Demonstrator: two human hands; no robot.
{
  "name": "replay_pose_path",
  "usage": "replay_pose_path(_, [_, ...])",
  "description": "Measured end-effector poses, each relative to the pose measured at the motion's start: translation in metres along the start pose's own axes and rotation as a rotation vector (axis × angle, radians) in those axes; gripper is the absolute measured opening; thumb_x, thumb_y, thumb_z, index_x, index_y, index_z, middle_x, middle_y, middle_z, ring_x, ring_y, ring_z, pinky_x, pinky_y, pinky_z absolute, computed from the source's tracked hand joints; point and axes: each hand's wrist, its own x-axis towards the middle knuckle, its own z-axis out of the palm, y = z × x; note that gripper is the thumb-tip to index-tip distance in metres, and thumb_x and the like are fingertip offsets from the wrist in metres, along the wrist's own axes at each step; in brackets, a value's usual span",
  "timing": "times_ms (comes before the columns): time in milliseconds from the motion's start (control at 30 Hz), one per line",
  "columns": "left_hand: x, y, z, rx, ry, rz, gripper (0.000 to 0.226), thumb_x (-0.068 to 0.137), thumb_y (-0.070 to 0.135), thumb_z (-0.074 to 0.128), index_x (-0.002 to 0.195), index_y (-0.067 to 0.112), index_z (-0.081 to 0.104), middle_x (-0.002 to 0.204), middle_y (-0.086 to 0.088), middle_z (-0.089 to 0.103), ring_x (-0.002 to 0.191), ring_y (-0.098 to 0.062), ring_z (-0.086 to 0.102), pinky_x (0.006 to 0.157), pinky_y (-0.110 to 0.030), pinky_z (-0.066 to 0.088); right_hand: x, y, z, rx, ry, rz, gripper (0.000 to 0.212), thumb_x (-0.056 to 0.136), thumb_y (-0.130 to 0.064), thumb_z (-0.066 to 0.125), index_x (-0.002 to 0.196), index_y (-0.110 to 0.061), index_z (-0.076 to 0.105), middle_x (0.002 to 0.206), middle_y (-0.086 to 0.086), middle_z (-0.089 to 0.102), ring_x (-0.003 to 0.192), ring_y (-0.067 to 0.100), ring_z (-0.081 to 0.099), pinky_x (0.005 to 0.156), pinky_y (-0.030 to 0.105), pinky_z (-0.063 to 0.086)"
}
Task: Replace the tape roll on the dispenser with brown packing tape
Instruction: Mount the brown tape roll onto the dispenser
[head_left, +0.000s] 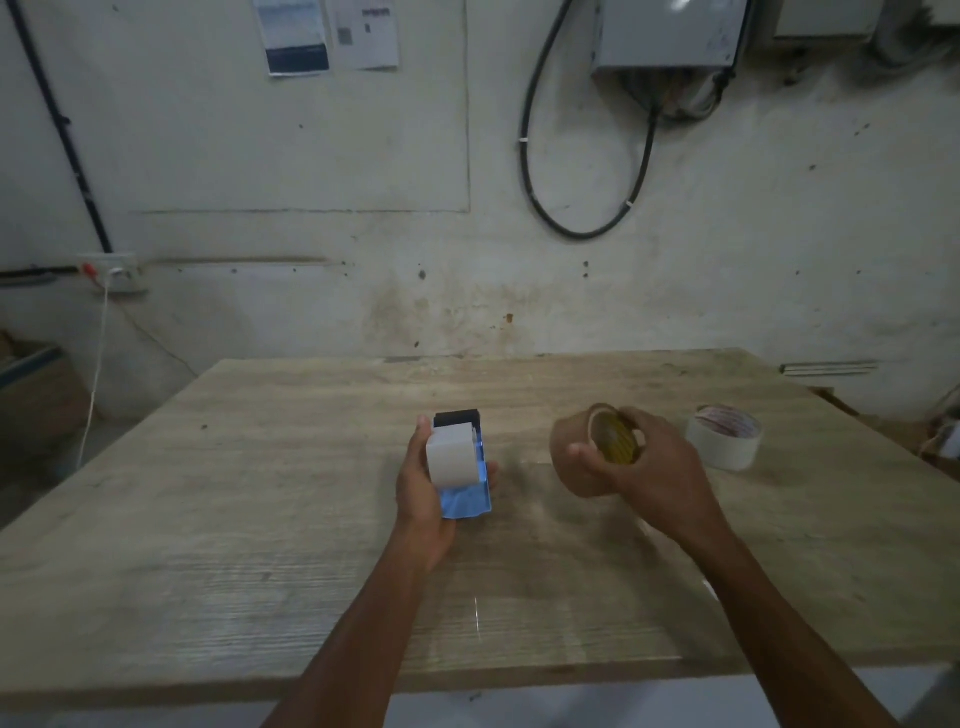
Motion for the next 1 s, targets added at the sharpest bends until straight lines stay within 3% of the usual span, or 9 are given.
replay_pose_path(133, [0.002,-0.002,-0.003,-0.028,-0.017,-0.022,0.048,0.100,0.051,0.049,0.095,0.008,0.072,0.077,-0.013,0.074,0.057,-0.024,0.072,0.053,-0.034,0.061,-0.007,0.009,0.019,0.322,0.061,0.027,0.074,0.062,-0.067,0.078,0.126,-0.034,0.059,0.121,-0.007,0.063,0.098,0.013,0.065,0.079,0.036,0.061])
replay_pose_path(267, [0.006,-0.004,-0.005,-0.019,-0.011,-0.002,0.047,0.098,0.050,0.050,0.096,0.008,0.072,0.077,-0.013,0.075,0.058,-0.023,0.073,0.053,-0.033,0.061,-0.007,0.002,0.031,0.439,0.054,0.024,0.077,0.065,-0.060,0.077,0.133,-0.033,0.053,0.127,-0.009,0.055,0.106,0.013,0.058,0.075,0.021,0.052])
replay_pose_path(433, [0.010,-0.005,-0.007,-0.034,-0.014,-0.021,0.049,0.099,0.051,0.049,0.099,0.008,0.071,0.079,-0.014,0.076,0.059,-0.024,0.074,0.055,-0.035,0.062,-0.001,-0.011,0.040,0.567,-0.009,0.015,0.068,0.069,-0.056,0.075,0.130,-0.030,0.060,0.122,-0.010,0.065,0.104,0.011,0.065,0.070,0.020,0.057])
replay_pose_path(567, [0.013,-0.007,-0.009,-0.007,0.003,0.006,0.046,0.097,0.051,0.053,0.099,0.010,0.072,0.083,-0.012,0.076,0.063,-0.022,0.074,0.056,-0.031,0.062,-0.009,-0.014,0.052,0.785,-0.101,0.091,0.048,0.074,-0.053,0.070,0.117,-0.032,0.067,0.112,-0.013,0.072,0.099,0.012,0.072,0.070,0.024,0.059])
replay_pose_path(733, [0.015,-0.011,-0.007,0.020,-0.016,0.014,0.052,0.085,0.055,0.060,0.105,0.009,0.073,0.095,-0.015,0.074,0.076,-0.027,0.072,0.063,-0.035,0.064,-0.014,-0.011,0.057,0.769,-0.129,0.114,0.079,0.066,-0.072,0.069,0.127,-0.022,0.066,0.117,-0.002,0.073,0.100,0.016,0.073,0.080,0.037,0.062])
replay_pose_path(900, [0.016,-0.016,-0.005,0.074,-0.080,-0.002,0.041,0.100,0.045,0.050,0.099,0.011,0.074,0.085,-0.010,0.078,0.070,-0.022,0.076,0.061,-0.032,0.063,-0.019,-0.015,0.055,0.766,-0.168,0.119,0.063,0.075,-0.061,0.063,0.122,-0.021,0.069,0.114,-0.002,0.074,0.098,0.011,0.073,0.082,0.035,0.062])
replay_pose_path(1000, [0.015,-0.015,-0.006,0.119,-0.058,0.011,0.054,0.090,0.051,0.058,0.122,0.009,0.069,0.100,-0.013,0.077,0.084,-0.025,0.075,0.065,-0.036,0.063,-0.020,-0.018,0.056,0.745,-0.209,0.141,0.062,0.076,-0.066,0.060,0.119,-0.024,0.071,0.112,-0.003,0.074,0.101,0.015,0.071,0.084,0.038,0.062])
